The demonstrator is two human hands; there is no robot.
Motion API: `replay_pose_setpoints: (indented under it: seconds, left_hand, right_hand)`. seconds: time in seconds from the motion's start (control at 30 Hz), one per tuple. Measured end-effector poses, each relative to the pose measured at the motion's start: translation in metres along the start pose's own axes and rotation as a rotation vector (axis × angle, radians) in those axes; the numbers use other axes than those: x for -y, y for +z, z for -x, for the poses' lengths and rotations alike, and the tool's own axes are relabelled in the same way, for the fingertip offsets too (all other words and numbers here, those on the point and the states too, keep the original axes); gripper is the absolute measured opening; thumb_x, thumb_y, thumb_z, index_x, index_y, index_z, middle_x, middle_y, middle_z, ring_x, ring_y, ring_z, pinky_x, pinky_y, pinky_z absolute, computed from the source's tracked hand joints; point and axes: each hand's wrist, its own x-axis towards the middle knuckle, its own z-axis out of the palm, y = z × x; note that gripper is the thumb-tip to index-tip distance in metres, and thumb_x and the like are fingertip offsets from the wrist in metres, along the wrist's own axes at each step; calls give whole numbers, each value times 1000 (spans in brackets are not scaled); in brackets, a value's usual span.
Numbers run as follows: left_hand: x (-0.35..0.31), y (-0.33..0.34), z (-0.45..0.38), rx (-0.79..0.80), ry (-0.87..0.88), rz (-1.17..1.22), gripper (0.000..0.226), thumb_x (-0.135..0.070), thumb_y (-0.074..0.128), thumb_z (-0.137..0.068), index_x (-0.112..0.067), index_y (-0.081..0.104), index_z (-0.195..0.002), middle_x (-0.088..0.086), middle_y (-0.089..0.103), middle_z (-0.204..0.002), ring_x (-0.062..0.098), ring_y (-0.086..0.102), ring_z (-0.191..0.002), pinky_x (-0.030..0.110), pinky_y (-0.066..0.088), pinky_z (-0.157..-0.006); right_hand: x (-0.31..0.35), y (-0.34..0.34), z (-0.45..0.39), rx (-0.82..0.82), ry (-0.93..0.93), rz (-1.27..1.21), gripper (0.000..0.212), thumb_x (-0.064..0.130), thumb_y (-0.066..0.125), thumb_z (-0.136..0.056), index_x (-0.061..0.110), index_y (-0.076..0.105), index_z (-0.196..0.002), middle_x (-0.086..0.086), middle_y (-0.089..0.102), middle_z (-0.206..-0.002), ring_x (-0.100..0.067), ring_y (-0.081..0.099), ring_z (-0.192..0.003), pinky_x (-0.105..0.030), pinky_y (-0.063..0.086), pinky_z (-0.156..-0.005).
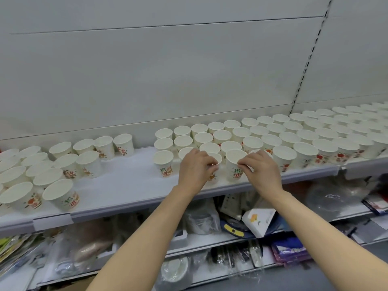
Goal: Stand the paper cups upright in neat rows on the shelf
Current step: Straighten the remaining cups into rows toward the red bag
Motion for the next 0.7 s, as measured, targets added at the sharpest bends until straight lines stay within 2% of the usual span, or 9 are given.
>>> replay_pose_setpoints:
  seconds: [0.13, 0.23, 0.4, 0.57, 0.7]
  left_hand:
    - [-3, 12, -5, 12, 2, -3, 22, -44, 65, -88, -30, 76, -100, -8, 68, -93, 16, 49, -93, 25, 30, -69]
    - [-4, 18, -5, 22, 34, 4, 22, -44, 66, -86, -29, 76, -99, -9, 69, -93, 16, 49, -93, 24, 29, -69]
    - [5, 29, 4, -91, 95, 26, 32, -42, 84, -67, -26, 76, -94, -10, 68, -89, 16, 48, -89, 20, 33, -72]
    - [8, 31, 5, -88, 52, 21, 17, -38, 81, -73, -25, 74, -81, -9, 68, -84, 19, 51, -86, 34, 45, -72]
    - [7, 30, 7, -70, 58, 25, 17, -40, 79, -75, -24, 75, -81, -9, 68, -84, 19, 51, -86, 35, 45, -72]
  right_hand:
    - [-8, 9, -2, 31, -56, 25, 12, 8, 81, -69, 14, 72, -72, 2, 66, -71, -26, 54, -68, -28, 39, -58]
    - [-15, 17, 2, 64, -90, 50, 13, 9, 81, -70, 15, 70, -72, 1, 64, -70, -27, 53, -68, -34, 41, -58]
    - [-25, 21, 4, 82, -92, 41, 16, 18, 82, -71, 17, 72, -83, 3, 66, -78, -27, 54, -75, -35, 40, -63]
    - [-27, 25, 5, 63, -98, 26, 13, 18, 80, -73, 18, 71, -83, 4, 66, -78, -25, 51, -77, -32, 32, -69]
    - [-22, 25, 5, 47, -108, 10, 12, 20, 79, -75, 18, 71, -84, 4, 66, -80, -23, 49, -78, -31, 31, -70]
